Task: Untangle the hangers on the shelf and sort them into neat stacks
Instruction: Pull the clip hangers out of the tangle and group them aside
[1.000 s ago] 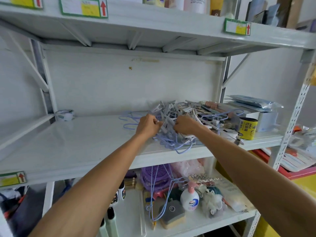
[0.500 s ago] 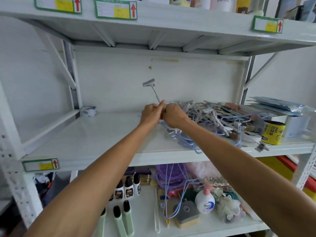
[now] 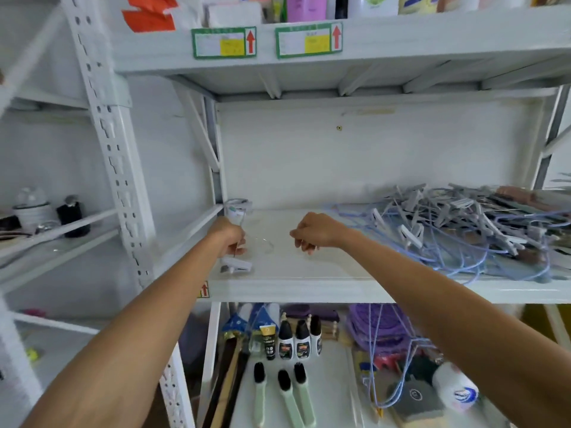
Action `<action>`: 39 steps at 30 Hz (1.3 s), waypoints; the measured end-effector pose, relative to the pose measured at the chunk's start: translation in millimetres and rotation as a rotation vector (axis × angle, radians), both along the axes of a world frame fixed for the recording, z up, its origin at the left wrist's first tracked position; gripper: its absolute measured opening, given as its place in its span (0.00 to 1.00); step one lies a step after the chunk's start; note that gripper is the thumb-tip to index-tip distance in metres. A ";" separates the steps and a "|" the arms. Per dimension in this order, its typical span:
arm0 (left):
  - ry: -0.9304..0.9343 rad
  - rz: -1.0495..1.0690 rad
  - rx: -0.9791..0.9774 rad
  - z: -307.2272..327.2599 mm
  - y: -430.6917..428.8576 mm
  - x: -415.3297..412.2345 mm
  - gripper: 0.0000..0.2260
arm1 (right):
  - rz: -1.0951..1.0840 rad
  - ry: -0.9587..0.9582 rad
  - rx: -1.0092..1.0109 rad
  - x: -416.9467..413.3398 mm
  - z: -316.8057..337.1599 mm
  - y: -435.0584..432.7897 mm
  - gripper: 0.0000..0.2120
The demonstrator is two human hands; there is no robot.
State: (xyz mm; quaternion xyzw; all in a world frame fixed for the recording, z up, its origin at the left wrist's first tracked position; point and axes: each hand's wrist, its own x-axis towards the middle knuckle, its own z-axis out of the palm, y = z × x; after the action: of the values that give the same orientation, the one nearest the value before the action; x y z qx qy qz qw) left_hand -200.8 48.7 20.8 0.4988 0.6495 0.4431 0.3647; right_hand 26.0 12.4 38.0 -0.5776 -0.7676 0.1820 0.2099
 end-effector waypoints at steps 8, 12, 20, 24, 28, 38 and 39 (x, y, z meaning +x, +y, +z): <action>0.806 0.066 0.047 -4.3 15.5 -23.0 0.17 | -0.196 -0.151 0.101 80.5 9.7 -0.7 0.17; 0.923 0.040 0.070 -11.0 27.0 -21.8 0.17 | -0.394 -0.096 0.234 134.0 30.8 -10.4 0.16; 0.854 0.091 0.215 -6.3 20.2 17.7 0.19 | -0.667 -0.136 0.172 195.8 29.1 -25.9 0.09; 0.496 -0.063 0.212 11.7 6.4 70.5 0.08 | -0.622 -0.183 0.080 189.9 24.8 -16.4 0.12; 0.224 -0.219 0.225 6.5 -15.3 149.2 0.07 | -0.659 -0.101 0.144 192.4 11.8 -17.1 0.07; 0.249 -0.308 0.297 -33.0 -44.6 177.4 0.04 | -0.653 -0.112 0.214 202.2 -19.4 -8.4 0.11; 0.256 -0.309 0.298 -34.0 -41.5 176.7 0.04 | -0.652 -0.108 0.224 205.5 -16.9 -7.6 0.10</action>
State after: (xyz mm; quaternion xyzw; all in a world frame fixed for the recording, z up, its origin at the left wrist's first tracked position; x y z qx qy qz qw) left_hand -24.1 7.2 -13.2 0.6924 0.5340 0.4062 0.2656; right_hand 231.4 4.8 21.1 -0.7745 -0.5680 -0.0107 0.2782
